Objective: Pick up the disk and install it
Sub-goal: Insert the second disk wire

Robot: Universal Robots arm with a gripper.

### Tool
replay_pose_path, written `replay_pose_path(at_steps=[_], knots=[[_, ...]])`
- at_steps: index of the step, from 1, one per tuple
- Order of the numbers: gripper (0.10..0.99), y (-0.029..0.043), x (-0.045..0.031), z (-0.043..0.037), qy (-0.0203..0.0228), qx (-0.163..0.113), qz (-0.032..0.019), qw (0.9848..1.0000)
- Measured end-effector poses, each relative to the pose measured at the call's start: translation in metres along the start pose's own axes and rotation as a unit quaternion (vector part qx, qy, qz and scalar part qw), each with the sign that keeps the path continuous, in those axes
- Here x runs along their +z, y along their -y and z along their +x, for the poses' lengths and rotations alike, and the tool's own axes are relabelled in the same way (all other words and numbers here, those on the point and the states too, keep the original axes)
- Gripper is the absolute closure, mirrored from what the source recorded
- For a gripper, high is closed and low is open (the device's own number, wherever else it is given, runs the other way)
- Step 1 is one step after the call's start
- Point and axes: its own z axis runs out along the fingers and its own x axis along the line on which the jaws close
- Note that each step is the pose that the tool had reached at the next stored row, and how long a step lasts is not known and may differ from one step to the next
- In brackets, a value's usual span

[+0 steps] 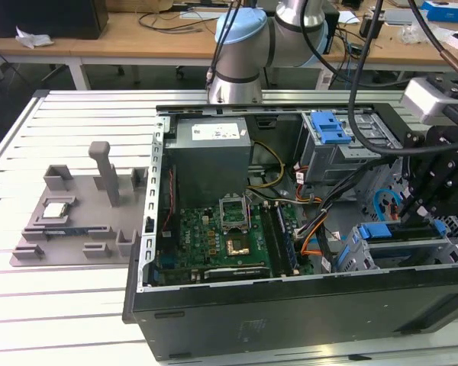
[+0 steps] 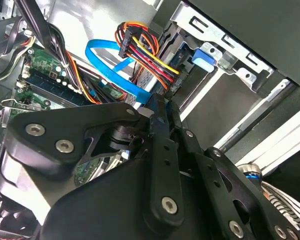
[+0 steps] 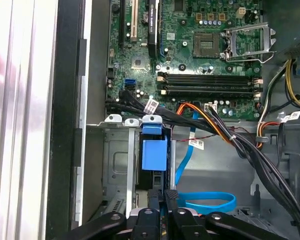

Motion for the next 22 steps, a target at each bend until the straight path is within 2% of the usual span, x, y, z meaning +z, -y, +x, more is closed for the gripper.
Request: replay_pose_path(at_steps=[4,10,14,22], knots=[[0.925,0.0,0.001,0.0001,0.002,0.0,0.0001,1.0],[0.925,-0.0034,0.0029,0.0015,0.0019,0.0,0.0001,1.0],[0.925,-0.0011,0.004,0.0015,0.0027,0.0,0.0001,1.0],[0.925,-0.0001,0.0061,0.0018,0.0013,0.0,0.0001,1.0]])
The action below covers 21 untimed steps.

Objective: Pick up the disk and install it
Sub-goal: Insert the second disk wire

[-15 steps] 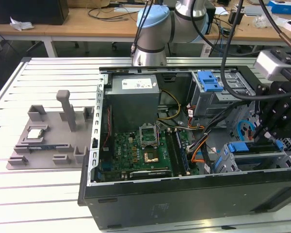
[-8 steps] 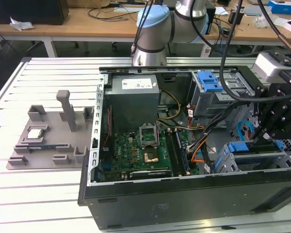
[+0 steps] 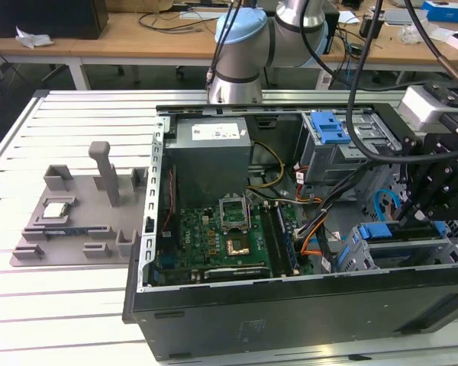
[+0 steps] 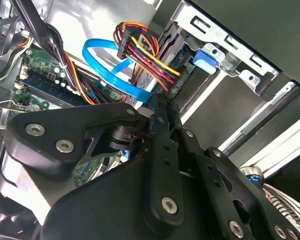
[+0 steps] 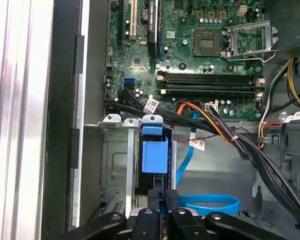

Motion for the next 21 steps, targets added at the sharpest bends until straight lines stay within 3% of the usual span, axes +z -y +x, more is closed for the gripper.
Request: replay_pose_path(at_steps=[6,10,11,14,21], knots=[[0.851,-0.0002,-0.0023,0.0,-0.0005,0.0,0.0,1.0],[0.863,-0.0015,-0.0199,-0.0007,-0.0012,0.0,0.0001,1.0],[0.929,-0.0018,-0.0256,-0.0009,-0.002,0.0,0.0002,1.0],[0.98,-0.0028,-0.0418,-0.0004,-0.0041,0.0,0.0005,1.0],[0.98,-0.0031,-0.0444,-0.0003,-0.004,0.0,0.0006,1.0]])
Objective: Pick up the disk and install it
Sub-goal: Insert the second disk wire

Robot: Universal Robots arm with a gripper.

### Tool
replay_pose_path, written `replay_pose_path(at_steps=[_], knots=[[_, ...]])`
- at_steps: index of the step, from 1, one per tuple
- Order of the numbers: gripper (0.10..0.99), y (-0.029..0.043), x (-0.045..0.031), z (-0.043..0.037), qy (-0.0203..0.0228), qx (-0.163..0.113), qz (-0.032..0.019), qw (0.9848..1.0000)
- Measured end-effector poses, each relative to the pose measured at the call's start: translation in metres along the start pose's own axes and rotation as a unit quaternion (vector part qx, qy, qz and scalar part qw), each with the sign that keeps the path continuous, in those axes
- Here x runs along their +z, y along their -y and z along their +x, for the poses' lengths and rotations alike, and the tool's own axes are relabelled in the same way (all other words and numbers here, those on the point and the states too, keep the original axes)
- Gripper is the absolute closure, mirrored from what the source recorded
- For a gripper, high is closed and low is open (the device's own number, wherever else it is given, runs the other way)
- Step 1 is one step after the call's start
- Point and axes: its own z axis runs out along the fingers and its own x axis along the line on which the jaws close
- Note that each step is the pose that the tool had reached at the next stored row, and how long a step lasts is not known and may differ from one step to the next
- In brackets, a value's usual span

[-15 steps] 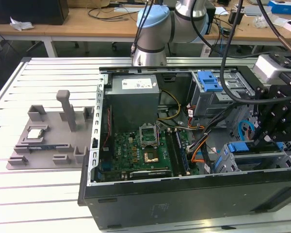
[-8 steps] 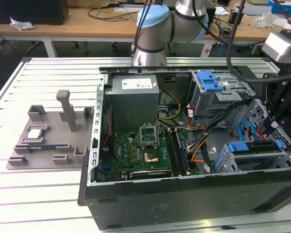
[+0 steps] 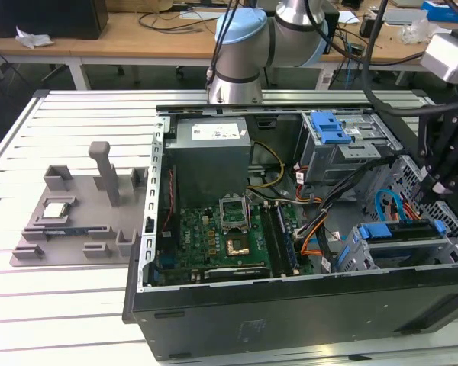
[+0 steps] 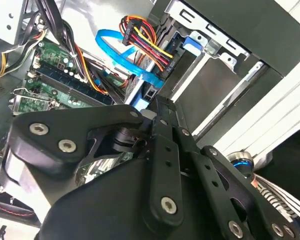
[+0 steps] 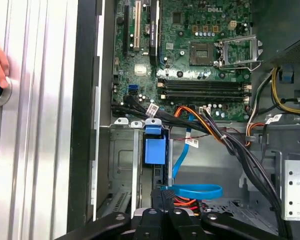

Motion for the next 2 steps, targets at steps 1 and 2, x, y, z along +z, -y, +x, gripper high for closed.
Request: replay_pose_path(at_steps=[1,2], knots=[[0.98,0.0,0.0,0.0,0.0,0.0,0.0,1.0],[0.98,0.0,0.0,0.0,0.0,0.0,0.0,1.0]])
